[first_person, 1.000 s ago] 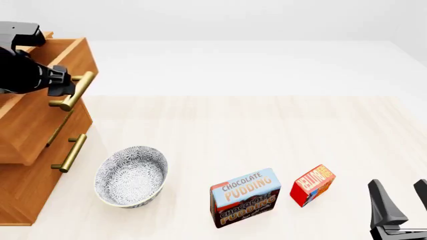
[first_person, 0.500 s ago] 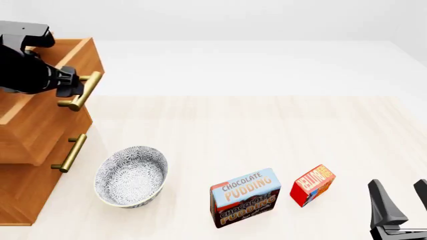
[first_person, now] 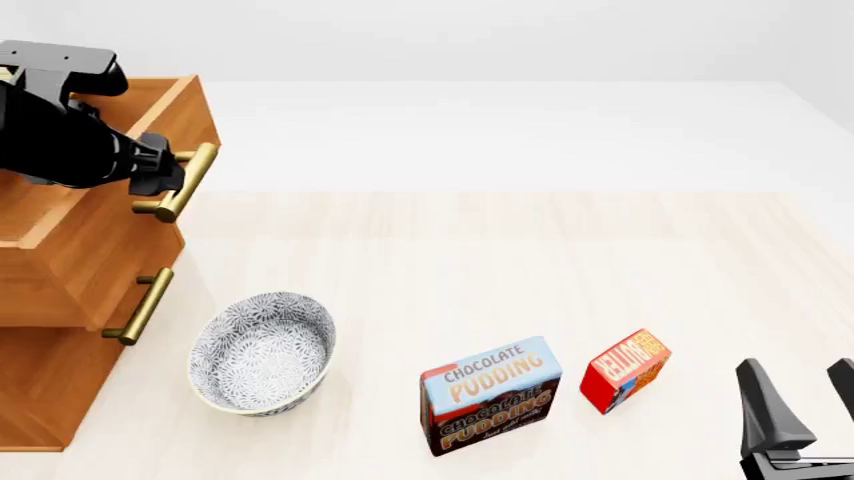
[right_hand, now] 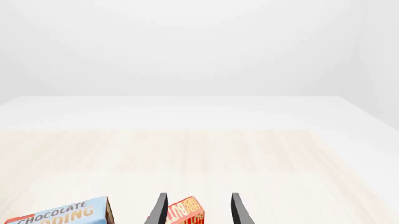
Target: Put the butter at the back in the top drawer of the cabinet and close it.
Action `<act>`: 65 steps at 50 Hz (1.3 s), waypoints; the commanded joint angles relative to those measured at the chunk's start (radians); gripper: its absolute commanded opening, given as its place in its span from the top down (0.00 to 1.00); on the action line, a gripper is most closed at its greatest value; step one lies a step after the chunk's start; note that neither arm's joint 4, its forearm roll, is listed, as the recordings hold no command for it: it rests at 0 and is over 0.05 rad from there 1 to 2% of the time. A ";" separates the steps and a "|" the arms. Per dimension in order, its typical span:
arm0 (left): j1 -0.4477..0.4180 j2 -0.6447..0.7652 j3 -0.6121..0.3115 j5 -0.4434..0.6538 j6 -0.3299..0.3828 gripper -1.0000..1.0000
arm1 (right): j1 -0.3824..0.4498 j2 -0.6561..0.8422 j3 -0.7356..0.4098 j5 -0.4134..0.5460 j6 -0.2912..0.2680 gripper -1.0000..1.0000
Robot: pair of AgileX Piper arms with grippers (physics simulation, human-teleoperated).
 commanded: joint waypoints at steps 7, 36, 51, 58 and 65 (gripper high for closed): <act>-0.034 0.084 0.095 0.018 0.002 0.00 | 0.000 0.000 0.000 0.000 0.000 0.00; -0.117 0.100 0.085 0.013 -0.047 0.00 | 0.000 0.000 0.000 0.000 0.000 0.00; -0.160 0.102 0.090 0.008 -0.072 0.00 | 0.000 0.000 0.000 0.000 0.000 0.00; -0.173 0.097 0.095 0.009 -0.079 0.00 | 0.000 0.000 0.000 0.000 0.000 0.00; -0.185 0.095 0.095 0.010 -0.084 0.00 | 0.000 0.000 0.000 0.000 0.000 0.00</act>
